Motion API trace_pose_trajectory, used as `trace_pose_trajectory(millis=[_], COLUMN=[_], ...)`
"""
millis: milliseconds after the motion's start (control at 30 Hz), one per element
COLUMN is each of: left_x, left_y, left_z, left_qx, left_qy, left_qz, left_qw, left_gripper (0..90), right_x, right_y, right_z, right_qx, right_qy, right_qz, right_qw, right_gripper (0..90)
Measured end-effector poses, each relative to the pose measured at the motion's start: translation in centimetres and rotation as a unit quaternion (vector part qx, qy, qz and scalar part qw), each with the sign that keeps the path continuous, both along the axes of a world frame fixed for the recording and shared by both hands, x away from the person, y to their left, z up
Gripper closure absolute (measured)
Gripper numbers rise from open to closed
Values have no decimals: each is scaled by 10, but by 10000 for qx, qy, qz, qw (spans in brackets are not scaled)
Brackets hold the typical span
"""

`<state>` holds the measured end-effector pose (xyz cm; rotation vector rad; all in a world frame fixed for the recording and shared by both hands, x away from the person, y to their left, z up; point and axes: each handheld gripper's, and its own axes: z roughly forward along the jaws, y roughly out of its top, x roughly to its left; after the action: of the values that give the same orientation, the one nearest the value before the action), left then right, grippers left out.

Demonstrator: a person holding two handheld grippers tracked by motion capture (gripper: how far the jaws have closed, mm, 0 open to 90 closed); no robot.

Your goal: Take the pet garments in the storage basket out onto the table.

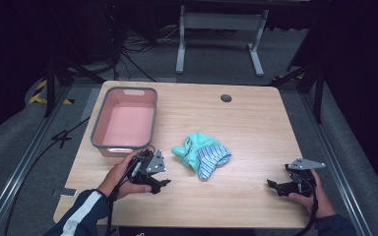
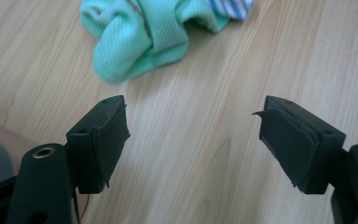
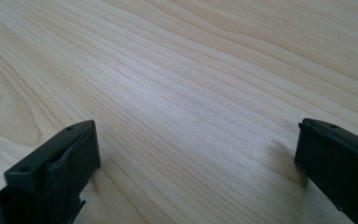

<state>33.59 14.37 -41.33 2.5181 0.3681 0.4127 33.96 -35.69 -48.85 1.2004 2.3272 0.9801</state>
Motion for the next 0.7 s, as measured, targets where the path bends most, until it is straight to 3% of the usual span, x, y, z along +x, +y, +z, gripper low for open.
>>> trace_pose_trajectory(millis=[367,433,700], left_x=[-9,-8,-6], left_y=[32,43,83], left_z=[-15,-18,-30], left_qx=[360,433,279], left_qy=[19,107,283], left_qz=[252,276,675], left_qw=[9990,9986,9969], left_gripper=[217,217,206], right_x=[0,0,-1], right_y=[0,0,0], right_z=[0,0,0], right_qx=[1,2,4], right_qy=[3,3,9], right_qz=[-16,-16,-43], right_qw=[10000,10000,10000], right_gripper=[4,4,4])
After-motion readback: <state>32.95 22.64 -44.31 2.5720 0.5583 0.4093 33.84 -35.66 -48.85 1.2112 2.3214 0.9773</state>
